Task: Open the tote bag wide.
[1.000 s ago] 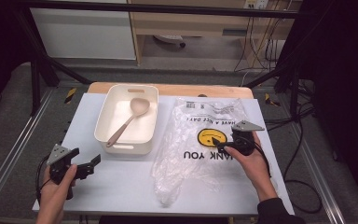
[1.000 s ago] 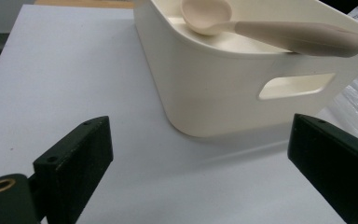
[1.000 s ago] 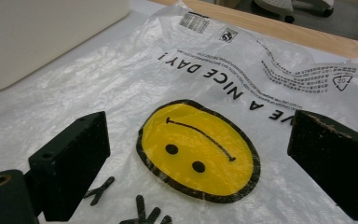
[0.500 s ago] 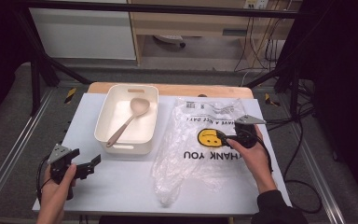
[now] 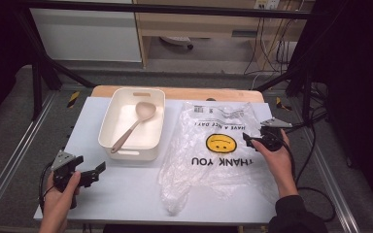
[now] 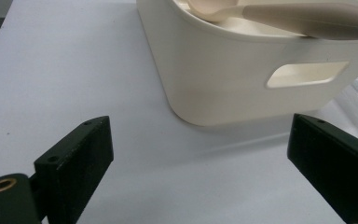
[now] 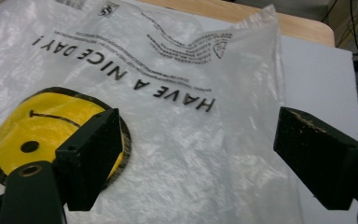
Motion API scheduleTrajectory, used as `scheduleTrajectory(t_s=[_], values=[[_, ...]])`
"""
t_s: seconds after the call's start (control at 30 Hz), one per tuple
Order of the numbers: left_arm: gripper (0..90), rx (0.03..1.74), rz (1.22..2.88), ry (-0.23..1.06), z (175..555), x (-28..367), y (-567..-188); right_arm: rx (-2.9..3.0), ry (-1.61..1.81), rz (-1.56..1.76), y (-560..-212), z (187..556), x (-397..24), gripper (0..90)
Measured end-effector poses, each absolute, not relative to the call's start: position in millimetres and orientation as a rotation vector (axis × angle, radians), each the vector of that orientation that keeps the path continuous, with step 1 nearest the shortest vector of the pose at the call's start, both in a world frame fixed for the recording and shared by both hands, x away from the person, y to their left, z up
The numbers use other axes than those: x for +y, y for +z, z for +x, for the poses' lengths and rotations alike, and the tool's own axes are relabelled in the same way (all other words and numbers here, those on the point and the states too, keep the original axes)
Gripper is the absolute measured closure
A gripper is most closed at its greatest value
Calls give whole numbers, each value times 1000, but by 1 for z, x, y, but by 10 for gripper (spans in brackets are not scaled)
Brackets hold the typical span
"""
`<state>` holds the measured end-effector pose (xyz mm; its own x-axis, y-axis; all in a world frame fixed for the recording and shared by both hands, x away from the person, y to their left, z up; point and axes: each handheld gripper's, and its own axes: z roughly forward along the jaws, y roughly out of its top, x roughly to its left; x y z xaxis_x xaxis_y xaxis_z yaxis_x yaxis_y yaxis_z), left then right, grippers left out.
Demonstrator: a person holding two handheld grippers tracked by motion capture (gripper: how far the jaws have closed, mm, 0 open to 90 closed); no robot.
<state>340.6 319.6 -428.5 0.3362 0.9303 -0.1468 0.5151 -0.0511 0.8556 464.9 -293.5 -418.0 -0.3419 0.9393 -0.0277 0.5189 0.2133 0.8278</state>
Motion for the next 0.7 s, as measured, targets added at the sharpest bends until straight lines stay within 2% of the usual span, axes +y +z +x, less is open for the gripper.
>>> scheduleTrajectory(t_s=[0.47, 0.67, 0.7], values=[[75, 1304, 1703, 575, 341, 319, -428, 1947, 923, 1496, -449, 469, -334, 187], [75, 1305, 1705, 575, 341, 319, -428, 1974, 927, 1520, -456, 470, -338, 261], [76, 1304, 1706, 573, 341, 319, -428, 2005, 907, 1518, -458, 470, -336, 308]])
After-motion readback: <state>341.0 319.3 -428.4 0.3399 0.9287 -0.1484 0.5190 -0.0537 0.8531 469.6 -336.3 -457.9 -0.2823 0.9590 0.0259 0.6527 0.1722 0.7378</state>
